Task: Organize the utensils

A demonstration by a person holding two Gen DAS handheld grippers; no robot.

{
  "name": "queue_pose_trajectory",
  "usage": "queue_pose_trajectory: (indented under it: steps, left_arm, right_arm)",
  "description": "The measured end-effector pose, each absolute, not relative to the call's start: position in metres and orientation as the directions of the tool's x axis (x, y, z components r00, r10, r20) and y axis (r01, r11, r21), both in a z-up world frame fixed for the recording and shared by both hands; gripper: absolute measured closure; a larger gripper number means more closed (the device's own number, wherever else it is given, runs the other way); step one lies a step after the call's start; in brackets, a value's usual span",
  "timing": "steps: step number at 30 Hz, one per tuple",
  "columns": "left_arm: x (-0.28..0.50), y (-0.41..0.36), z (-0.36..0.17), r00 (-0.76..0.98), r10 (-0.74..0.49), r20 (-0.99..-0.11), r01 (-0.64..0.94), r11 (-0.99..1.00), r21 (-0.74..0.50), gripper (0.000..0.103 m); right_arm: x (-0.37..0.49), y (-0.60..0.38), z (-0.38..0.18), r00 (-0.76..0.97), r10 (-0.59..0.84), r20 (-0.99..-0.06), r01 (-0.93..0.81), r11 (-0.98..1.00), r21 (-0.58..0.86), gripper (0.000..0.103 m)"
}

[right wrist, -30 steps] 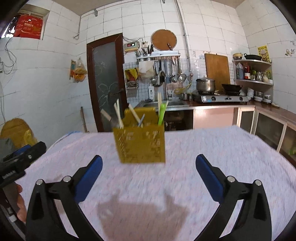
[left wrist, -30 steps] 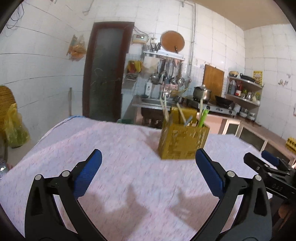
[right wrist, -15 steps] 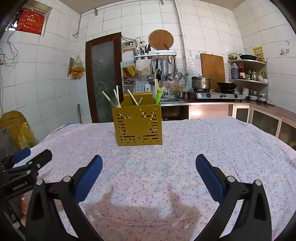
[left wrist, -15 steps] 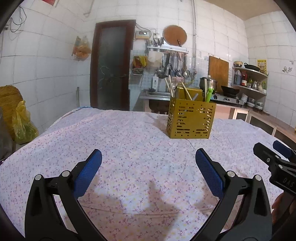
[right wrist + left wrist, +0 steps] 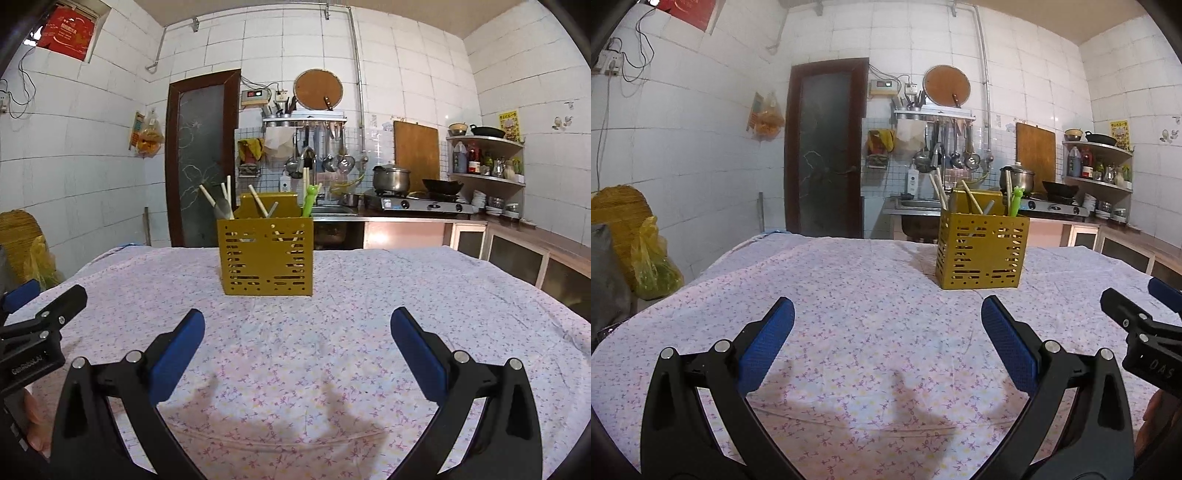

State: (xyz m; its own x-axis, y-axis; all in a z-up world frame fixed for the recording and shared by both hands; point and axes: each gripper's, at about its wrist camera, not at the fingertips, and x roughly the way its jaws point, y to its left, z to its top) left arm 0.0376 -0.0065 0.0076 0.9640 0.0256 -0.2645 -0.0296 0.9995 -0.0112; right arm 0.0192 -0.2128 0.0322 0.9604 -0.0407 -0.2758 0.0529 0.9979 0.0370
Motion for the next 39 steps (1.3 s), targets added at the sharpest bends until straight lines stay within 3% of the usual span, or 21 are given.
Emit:
queue_pose_trajectory:
  steps: [39]
  left_arm:
    - [0.031,-0.005,0.009,0.972,0.030,-0.232,-0.034,0.999,-0.013,0.005]
  right_arm:
    - [0.005,-0.214,0.036,0.966,-0.064,-0.249,0.072,0.997,0.023,0.005]
